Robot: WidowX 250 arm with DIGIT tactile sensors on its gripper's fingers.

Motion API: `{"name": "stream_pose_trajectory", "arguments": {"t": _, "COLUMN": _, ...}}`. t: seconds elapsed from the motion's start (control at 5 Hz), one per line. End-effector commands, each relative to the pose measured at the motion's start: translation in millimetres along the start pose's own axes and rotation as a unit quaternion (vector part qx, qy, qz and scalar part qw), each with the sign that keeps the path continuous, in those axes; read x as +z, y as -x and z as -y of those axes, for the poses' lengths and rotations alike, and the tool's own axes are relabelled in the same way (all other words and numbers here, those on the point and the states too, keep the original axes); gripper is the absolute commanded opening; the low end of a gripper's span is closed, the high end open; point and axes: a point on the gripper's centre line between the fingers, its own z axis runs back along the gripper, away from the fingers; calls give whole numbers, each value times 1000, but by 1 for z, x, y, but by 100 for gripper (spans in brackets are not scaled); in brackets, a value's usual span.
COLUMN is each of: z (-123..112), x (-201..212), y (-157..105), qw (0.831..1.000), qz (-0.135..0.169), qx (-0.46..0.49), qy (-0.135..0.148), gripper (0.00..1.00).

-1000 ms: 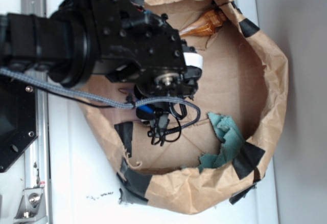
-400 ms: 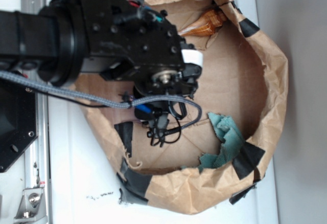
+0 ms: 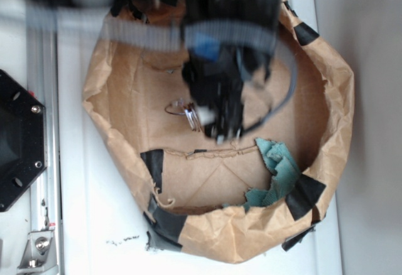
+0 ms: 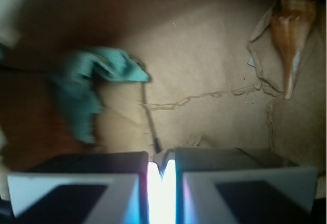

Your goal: Grab the silver keys.

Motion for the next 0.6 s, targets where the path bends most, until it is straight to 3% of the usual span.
{"name": "stream_pose_trajectory", "arguments": {"t": 0.0, "z": -2, "x": 26, "y": 2, "qw": 998, "qz": 49, "qx": -31, "qy": -11, "gripper": 0}}
{"name": "stream_pose_trajectory", "arguments": {"t": 0.4, "z": 7, "x": 17, "y": -3, "qw": 998, "qz": 47, "qx": -21, "qy": -45, "gripper": 0}}
